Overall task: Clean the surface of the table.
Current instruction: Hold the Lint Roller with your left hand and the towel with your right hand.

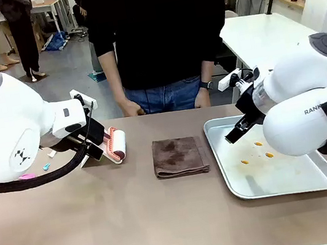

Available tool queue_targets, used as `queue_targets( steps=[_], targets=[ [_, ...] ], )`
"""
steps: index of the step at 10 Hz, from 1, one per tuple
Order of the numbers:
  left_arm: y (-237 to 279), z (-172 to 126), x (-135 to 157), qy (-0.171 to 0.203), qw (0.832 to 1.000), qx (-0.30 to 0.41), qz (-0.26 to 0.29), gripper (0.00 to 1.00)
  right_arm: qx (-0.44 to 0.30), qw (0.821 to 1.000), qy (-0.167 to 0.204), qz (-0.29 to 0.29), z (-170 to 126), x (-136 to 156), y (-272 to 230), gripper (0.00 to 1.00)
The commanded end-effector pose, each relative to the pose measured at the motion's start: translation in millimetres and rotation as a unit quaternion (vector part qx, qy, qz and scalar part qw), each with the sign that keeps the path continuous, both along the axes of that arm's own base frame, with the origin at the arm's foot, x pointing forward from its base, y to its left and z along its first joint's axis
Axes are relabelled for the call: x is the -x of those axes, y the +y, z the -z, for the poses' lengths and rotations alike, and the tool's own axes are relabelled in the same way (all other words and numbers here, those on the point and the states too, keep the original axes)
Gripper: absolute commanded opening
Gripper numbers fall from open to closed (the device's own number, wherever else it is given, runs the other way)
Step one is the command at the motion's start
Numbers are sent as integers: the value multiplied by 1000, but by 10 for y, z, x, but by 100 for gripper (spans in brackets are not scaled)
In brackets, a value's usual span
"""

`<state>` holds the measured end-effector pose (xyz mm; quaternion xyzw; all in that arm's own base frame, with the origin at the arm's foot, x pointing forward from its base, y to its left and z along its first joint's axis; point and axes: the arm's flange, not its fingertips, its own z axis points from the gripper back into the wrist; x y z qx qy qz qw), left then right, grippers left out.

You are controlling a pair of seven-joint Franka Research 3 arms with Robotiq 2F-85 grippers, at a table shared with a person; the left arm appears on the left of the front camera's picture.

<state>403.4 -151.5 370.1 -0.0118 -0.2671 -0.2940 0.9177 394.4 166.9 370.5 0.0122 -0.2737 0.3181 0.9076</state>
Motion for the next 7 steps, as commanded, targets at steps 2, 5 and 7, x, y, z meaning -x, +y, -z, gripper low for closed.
queue_targets(
  steps=[2,5,7],
  targets=[
    [-1,-1,0,0,1000,0,0,100,0,1000,0,0,-2,-1,1,100],
    [-1,-1,0,0,1000,0,0,100,0,1000,0,0,-2,-1,1,100],
    [-1,-1,0,0,1000,0,0,100,0,1000,0,0,-2,-1,1,100]
  ],
)
